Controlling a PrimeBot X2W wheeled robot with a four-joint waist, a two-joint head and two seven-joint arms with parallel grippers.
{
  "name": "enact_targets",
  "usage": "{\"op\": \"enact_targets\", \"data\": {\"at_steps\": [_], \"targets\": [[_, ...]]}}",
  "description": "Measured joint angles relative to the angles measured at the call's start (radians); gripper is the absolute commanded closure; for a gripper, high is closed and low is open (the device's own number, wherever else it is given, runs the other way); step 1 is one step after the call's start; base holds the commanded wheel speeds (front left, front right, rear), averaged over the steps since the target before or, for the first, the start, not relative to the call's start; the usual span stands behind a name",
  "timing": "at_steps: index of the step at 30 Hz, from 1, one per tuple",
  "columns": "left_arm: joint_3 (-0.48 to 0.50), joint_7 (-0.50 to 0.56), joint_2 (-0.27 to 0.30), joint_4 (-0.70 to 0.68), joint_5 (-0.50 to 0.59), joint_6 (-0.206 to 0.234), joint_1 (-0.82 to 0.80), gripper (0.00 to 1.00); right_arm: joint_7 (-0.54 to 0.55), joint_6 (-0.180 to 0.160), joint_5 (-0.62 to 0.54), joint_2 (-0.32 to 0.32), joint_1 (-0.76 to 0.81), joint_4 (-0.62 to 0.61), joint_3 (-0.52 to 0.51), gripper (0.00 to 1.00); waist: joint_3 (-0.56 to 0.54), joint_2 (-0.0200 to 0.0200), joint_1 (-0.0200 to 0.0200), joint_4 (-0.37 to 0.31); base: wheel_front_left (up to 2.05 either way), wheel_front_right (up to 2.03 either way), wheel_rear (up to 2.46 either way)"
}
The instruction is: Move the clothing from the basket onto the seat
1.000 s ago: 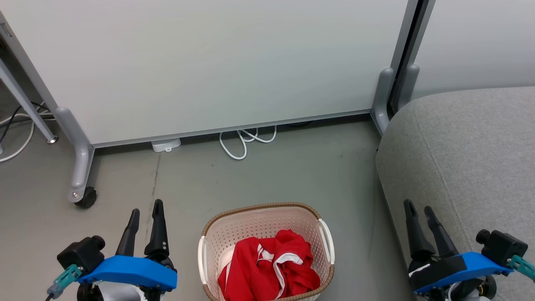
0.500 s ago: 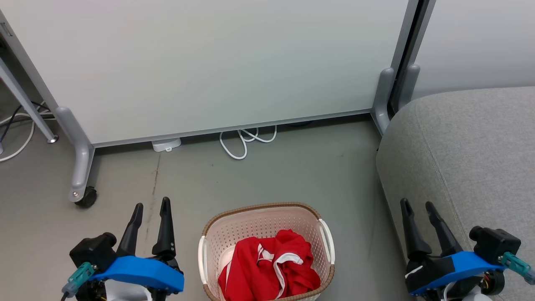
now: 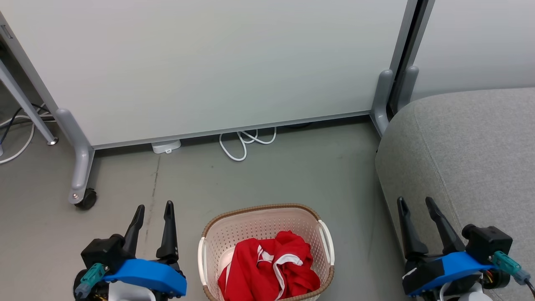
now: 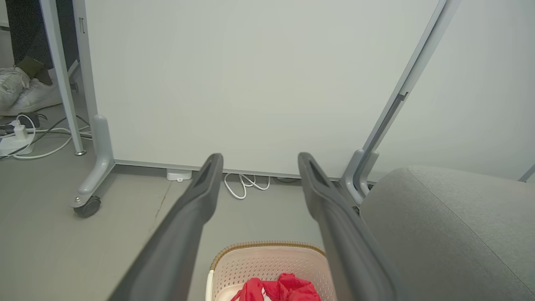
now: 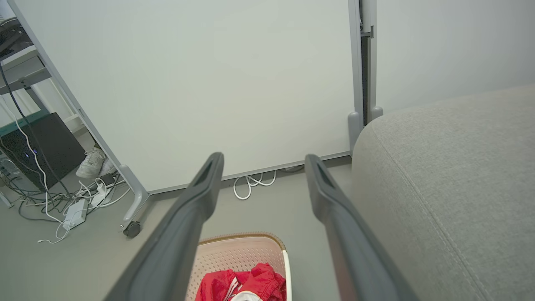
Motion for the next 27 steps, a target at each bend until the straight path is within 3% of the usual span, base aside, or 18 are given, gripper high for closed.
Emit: {"op": "enact_targets", "data": {"at_steps": [27], "targets": [[0.006,-0.053,-0.014,0.023,0.177,-0.009,-0.010,0.00,-0.054,0.001,-0.203,-0.001,0.000,-0.003,-0.002,0.00,-0.005,0.0000,0.0000,-0.002,0.00,0.00,0.00]]}}
